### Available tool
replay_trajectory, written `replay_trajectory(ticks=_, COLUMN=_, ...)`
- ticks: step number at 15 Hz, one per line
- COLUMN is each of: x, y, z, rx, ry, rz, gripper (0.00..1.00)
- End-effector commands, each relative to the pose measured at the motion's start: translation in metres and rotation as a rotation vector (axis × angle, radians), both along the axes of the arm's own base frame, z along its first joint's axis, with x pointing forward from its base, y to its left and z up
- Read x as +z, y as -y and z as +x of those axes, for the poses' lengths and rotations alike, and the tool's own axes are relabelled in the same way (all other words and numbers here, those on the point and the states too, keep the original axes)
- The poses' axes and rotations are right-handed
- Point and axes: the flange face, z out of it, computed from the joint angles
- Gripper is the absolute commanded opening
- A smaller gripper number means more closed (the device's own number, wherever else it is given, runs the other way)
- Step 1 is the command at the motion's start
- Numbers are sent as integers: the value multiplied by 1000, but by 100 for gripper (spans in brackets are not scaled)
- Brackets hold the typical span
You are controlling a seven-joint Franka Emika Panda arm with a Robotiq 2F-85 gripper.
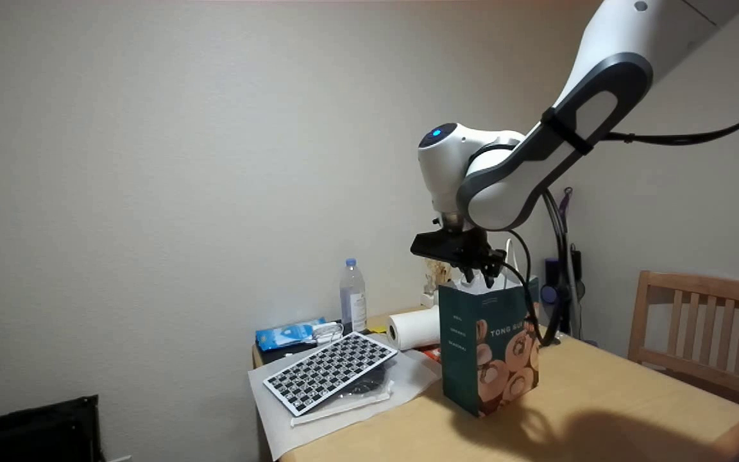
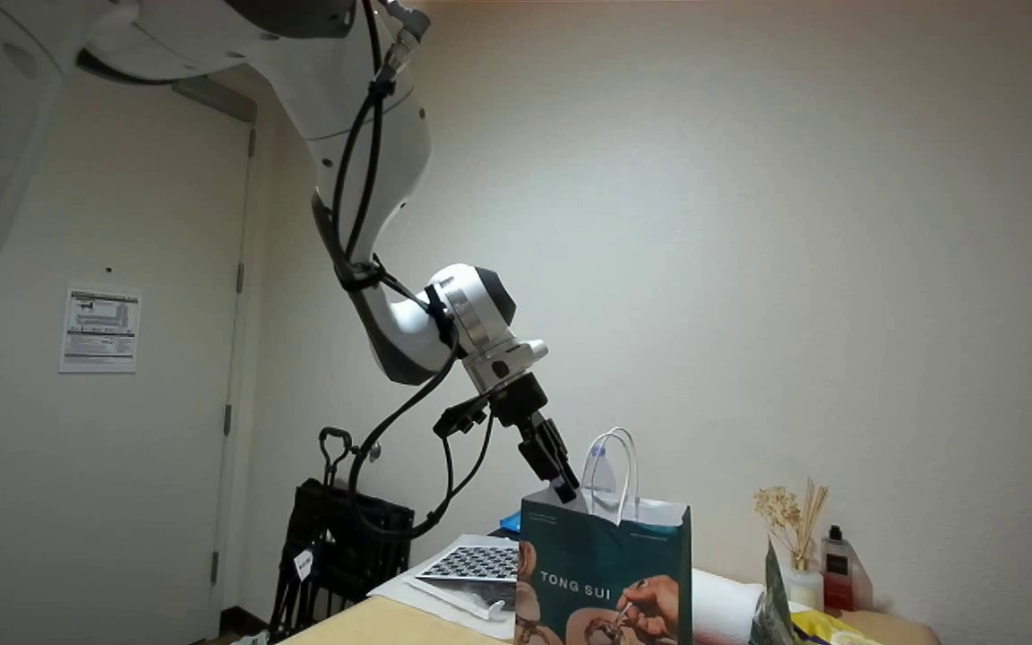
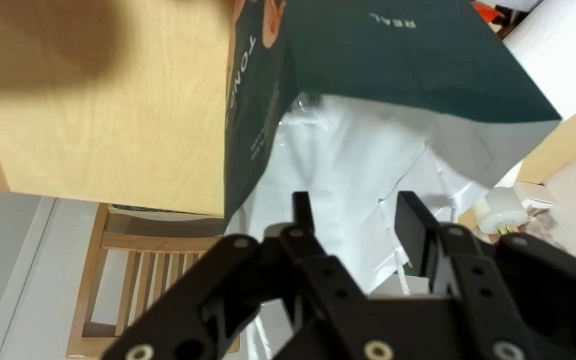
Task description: Put the crumpled paper into the bag
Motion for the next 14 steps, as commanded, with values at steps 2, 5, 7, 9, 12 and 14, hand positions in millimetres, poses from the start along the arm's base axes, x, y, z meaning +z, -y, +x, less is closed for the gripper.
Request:
replay_trajectory(ticks=2, x=26, y=-6, z=-2, rx=14, ry=20, rz=-11, gripper=84)
replay_trajectory(ticks=5, x=46, y=-23, z=-13, rx=34, ry=48, rz=-10, gripper=99)
replay_trajectory(ticks=7, x=62, y=-40, z=-24, rx=79, ry=74, rz=-13, gripper=100)
replay_trajectory(ticks=9, x=76, y=-59, z=-35, rx=112, ry=103, rz=-27, gripper=100)
replay_trajectory(ticks=12, x=77, y=-66, z=-24, rx=121, ry=114, rz=-17, gripper=100)
replay_trajectory(ticks=14, x=83, y=-71, z=-32, rx=131, ry=116, rz=-22, gripper=100)
